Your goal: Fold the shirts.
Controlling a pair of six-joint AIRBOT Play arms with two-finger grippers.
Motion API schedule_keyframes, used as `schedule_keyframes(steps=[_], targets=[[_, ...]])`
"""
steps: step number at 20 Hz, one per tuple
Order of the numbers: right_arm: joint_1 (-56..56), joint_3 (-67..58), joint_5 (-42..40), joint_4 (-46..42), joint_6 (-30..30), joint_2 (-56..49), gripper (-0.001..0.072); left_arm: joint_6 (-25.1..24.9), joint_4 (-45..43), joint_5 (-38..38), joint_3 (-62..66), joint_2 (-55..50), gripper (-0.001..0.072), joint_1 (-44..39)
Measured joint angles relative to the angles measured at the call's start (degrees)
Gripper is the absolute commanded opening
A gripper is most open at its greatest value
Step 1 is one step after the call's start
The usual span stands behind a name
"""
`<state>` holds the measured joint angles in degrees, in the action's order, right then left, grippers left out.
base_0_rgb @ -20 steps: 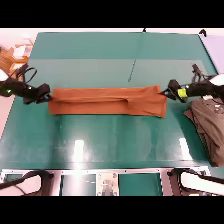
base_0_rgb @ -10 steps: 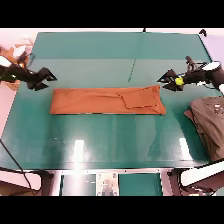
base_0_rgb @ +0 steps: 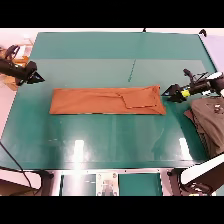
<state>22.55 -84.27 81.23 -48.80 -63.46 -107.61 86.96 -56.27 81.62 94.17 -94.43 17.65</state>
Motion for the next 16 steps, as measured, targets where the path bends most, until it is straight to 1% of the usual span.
schedule_keyframes(steps=[3, 4, 5, 6, 7, 11, 16], targets=[[-3.04, -0.39, 0.48, 4.7, 2.62, -3.23, 0.0643, -0.74, 0.31, -0.04, 0.24, -0.04, 0.0026, -3.67], [-4.17, -0.76, 0.09, 5.4, 3.02, -4.0, 0.0539, -1.2, 0.63, -0.52, 0.26, -0.04, 0.0027, -5.44], [-5.35, -1.22, -1.18, 5.44, 3.19, -4.7, 0.0184, -1.68, 1.09, -1.2, 0.31, -0.04, 0.0027, -7.26], [-6.25, -1.62, -2.29, 5.33, 3.21, -5.33, 0.0042, -2.12, 1.27, -1.97, 0.33, -0.07, 0.0027, -9.16], [-6.93, -2.05, -2.08, 5.66, 2.99, -5.84, 0.002, -2.43, 1.29, -3.17, 0.33, -0.11, 0.0027, -11.37], [-8.68, -6.36, -1.64, 5.11, 1.57, -5.57, 0.0019, -3.13, 1.73, -10.14, 0.22, -0.9, 0.0026, -20.87], [-9.81, -13.86, 5.9, 5.9, -2.36, 1.01, 0.0019, -4.11, 1.99, -20.61, 0.13, -8.17, 0.0026, -34.77]])
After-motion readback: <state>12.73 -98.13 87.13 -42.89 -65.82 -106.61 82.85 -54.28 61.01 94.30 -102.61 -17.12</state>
